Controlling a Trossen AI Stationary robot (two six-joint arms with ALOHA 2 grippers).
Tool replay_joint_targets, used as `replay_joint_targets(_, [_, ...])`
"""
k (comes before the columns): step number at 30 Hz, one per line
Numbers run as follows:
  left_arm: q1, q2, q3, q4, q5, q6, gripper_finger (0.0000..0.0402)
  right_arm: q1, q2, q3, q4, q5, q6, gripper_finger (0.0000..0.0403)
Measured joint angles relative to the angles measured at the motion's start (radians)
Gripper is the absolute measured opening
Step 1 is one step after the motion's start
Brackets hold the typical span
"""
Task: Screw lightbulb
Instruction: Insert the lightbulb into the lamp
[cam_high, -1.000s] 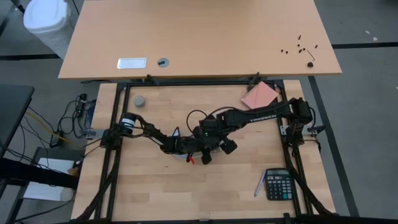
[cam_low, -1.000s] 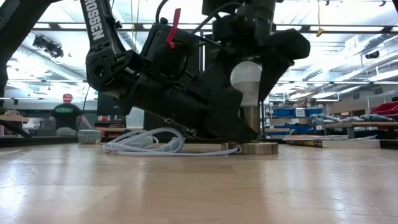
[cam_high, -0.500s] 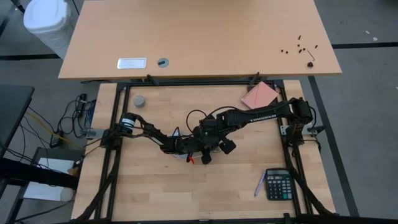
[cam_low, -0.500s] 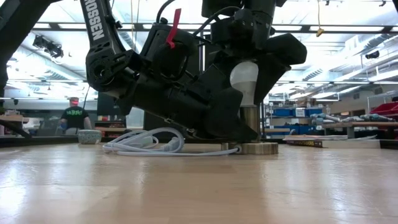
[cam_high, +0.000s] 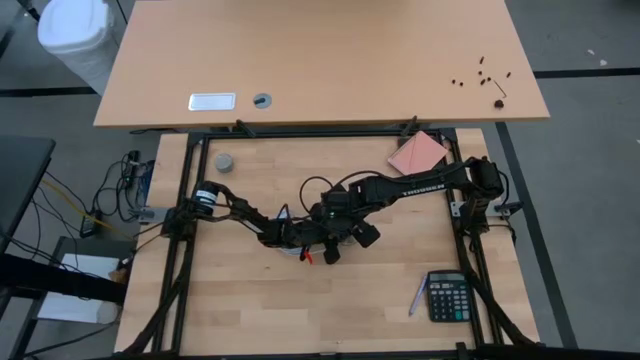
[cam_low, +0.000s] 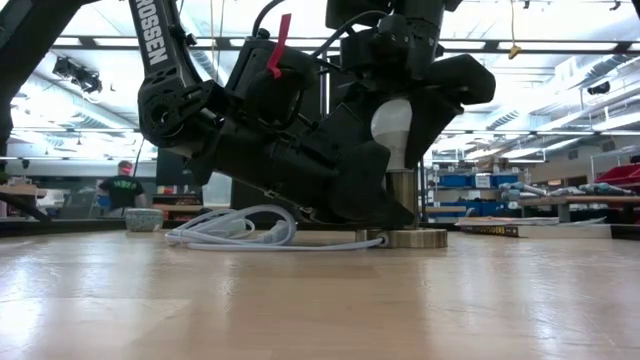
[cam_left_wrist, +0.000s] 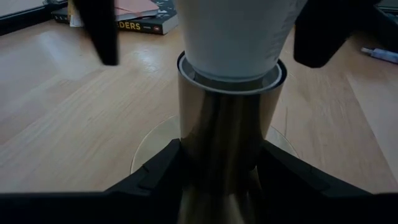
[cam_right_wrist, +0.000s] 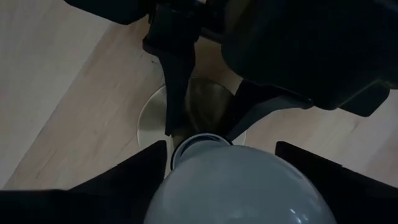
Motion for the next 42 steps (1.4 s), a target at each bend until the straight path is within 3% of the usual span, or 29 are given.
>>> replay_joint_targets(7, [0.0,0.0,0.0,0.0,0.0,0.0,0.0193,0.0,0.0,0.0,-0.005,0.006,0.0,0.0253])
replay_joint_targets(17, [0.0,0.001,0.0,0.0,-0.01,0.0,0.0193,0.0,0.002,0.007,-0.033,-0.001,0.132,0.0272])
replay_joint_targets(22, [0.0,0.001,0.0,0.0,-0.017,0.0,0.0193,0.0,0.002,0.007,-0.034,-0.001,0.224,0.0254])
replay_joint_targets(33, [-0.001,0.001,0.0,-0.001,-0.035,-0.022,0.0193,0.0,0.002,0.007,-0.027,0.007,0.567,0.028])
replay_joint_targets(42, [-0.001,0.001,0.0,-0.002,-0.042,-0.031,0.0193,0.0,0.003,0.006,-0.021,0.03,0.837,0.0255])
